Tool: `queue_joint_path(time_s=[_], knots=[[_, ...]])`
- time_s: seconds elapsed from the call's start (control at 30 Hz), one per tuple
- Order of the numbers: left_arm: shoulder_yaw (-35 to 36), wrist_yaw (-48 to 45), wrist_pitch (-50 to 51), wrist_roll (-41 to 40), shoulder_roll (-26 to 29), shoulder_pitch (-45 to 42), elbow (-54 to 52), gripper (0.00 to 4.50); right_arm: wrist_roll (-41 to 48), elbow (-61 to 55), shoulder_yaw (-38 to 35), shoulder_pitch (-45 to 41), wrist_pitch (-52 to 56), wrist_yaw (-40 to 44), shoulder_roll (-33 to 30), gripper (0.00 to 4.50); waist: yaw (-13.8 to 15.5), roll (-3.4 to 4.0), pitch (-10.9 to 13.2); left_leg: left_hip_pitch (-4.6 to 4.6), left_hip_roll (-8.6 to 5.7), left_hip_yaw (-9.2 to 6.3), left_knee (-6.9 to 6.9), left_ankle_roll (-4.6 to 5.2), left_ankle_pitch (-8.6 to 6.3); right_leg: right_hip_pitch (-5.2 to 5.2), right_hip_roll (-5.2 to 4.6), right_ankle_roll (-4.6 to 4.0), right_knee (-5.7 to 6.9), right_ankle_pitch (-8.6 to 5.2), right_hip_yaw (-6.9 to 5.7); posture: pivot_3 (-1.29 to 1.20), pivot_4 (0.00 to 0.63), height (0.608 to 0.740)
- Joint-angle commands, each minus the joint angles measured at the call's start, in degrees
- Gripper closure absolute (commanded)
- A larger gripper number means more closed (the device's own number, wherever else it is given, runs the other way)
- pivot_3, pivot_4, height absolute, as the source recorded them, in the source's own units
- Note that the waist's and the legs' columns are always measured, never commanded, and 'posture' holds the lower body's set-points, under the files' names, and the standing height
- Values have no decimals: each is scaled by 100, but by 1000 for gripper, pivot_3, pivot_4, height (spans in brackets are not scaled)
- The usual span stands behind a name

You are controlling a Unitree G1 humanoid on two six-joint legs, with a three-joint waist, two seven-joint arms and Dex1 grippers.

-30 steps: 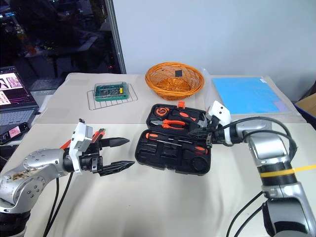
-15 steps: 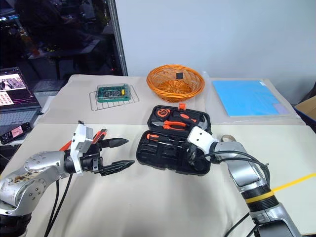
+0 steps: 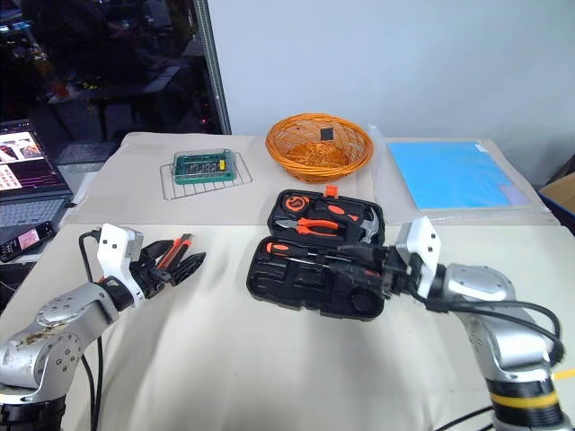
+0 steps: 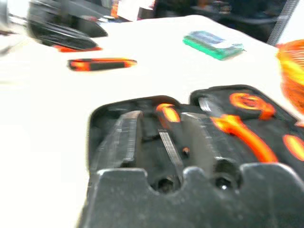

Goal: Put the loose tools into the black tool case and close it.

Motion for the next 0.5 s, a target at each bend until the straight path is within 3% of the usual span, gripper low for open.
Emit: queue_joint_path(time_s=[0.03, 0.13, 0.5], knots=[[183, 134, 312, 56, 212, -255, 110, 0, 346, -550, -628, 311, -9, 95, -292, 970, 0, -1, 1, -2, 0, 1, 0, 0, 0, -2, -1, 0, -1, 0, 1, 0, 150, 740], [208, 144, 480, 83, 300, -421, 329, 0, 432, -706, -897, 565, -53, 67, -397, 56, 6, -5, 2, -3, -1, 2, 0, -10, -6, -1, -2, 1, -3, 0, 0, 0, 150, 740], [402, -385, 378, 179, 743, -706, 1310, 0, 697, -1237, -962, 721, 153, -333, -406, 56, -4, -9, 5, -3, 0, 5, -10, -21, -5, -11, 0, -5, -2, -3, 3, 0, 150, 740]])
